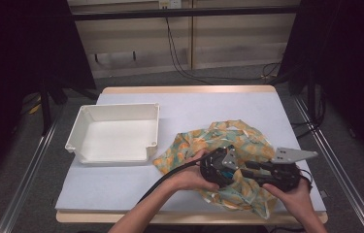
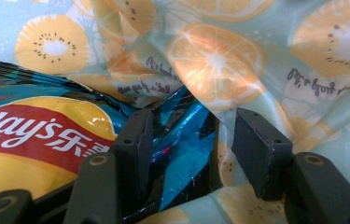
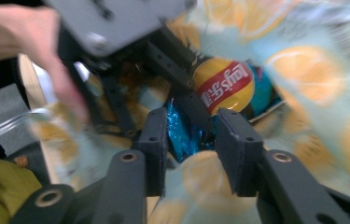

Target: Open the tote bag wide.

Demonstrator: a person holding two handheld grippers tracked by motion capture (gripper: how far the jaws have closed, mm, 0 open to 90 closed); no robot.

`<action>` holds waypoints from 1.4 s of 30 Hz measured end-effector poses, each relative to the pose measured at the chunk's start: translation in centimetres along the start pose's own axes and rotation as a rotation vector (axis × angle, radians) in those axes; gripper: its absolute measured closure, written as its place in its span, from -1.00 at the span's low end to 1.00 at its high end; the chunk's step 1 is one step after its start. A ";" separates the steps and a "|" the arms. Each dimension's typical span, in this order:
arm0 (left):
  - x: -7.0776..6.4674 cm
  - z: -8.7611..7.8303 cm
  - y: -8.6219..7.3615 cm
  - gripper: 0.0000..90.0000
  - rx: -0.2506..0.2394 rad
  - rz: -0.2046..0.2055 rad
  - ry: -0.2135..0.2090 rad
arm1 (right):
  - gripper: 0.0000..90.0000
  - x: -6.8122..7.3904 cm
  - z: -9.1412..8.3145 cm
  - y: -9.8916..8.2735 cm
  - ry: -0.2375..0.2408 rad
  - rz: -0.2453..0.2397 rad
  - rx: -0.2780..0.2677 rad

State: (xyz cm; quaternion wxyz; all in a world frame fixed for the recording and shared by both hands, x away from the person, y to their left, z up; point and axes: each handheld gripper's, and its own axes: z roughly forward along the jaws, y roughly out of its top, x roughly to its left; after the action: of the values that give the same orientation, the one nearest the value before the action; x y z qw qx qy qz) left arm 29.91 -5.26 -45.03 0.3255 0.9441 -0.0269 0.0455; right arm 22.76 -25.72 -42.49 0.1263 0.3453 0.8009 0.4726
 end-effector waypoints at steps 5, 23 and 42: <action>0.0 -0.1 -0.3 0.05 -0.006 0.007 -0.003 | 0.28 -1.0 2.3 -1.5 0.000 0.015 0.114; 1.5 -0.6 -0.8 0.12 -0.098 -0.136 -0.048 | 1.00 -0.4 1.8 -4.9 -0.023 -0.021 0.267; 0.1 -6.3 -2.9 0.07 -0.193 -0.111 -0.036 | 0.05 -1.8 -1.8 2.2 -0.057 -0.014 -0.069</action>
State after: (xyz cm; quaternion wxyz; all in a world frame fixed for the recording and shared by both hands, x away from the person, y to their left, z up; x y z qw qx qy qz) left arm 29.84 0.90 -41.80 0.4163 0.9091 0.0154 0.0075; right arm 24.09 -27.43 -39.93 0.1641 0.3485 0.7825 0.4892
